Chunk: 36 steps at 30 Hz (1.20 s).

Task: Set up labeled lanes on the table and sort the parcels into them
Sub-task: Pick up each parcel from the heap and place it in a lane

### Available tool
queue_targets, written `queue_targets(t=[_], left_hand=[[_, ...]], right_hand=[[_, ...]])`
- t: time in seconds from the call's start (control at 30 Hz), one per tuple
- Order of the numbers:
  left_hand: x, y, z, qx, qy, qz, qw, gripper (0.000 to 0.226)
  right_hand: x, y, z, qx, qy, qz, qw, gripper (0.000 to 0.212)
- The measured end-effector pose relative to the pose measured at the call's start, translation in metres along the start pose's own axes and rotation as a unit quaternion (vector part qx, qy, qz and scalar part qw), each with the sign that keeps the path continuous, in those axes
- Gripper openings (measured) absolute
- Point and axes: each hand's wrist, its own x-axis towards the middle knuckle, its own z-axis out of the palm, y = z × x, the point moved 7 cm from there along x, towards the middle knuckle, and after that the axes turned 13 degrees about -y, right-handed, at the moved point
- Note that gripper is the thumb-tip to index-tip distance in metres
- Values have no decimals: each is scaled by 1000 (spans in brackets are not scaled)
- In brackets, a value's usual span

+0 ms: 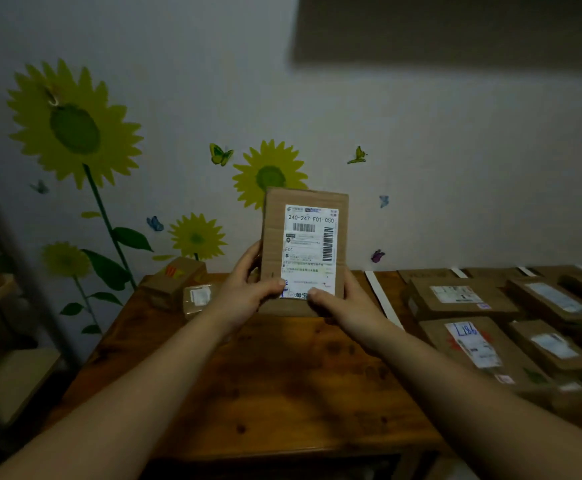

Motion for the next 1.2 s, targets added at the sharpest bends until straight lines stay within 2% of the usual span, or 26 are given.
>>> queue_targets(t=[0.1, 0.2, 0.4, 0.53, 0.63, 0.73, 0.87, 0.93, 1.03, 1.1, 1.2], left_hand=[[-6, -15, 23, 74, -40, -21, 996, 87], [-9, -31, 48, 81, -79, -59, 992, 96], [-2, -48, 108, 95, -147, -114, 978, 105], [9, -50, 167, 95, -165, -114, 975, 88], [16, -60, 221, 128, -181, -152, 963, 83], [21, -76, 291, 98, -218, -168, 956, 71], [21, -96, 388, 82, -210, -208, 952, 78], [20, -106, 429, 74, -204, -238, 947, 77], [15, -123, 475, 55, -203, -282, 936, 63], [12, -131, 494, 53, -214, -298, 929, 55], [15, -139, 503, 68, -216, -306, 925, 50]], right_hand=[[-18, 9, 0, -22, 25, 1, 999, 60], [-44, 22, -10, -40, 45, 24, 998, 65], [-102, 33, -52, -54, 72, 58, 994, 51], [-149, 35, -93, -75, 127, 71, 986, 54], [-188, 41, -133, -105, 157, 73, 979, 56], [-238, 52, -179, -117, 186, 79, 972, 59], [-313, 65, -244, -119, 220, 89, 964, 70], [-345, 74, -269, -142, 201, 100, 964, 76], [-380, 97, -295, -188, 164, 147, 957, 89], [-394, 112, -309, -219, 160, 177, 946, 84], [-396, 123, -323, -239, 157, 177, 942, 72]])
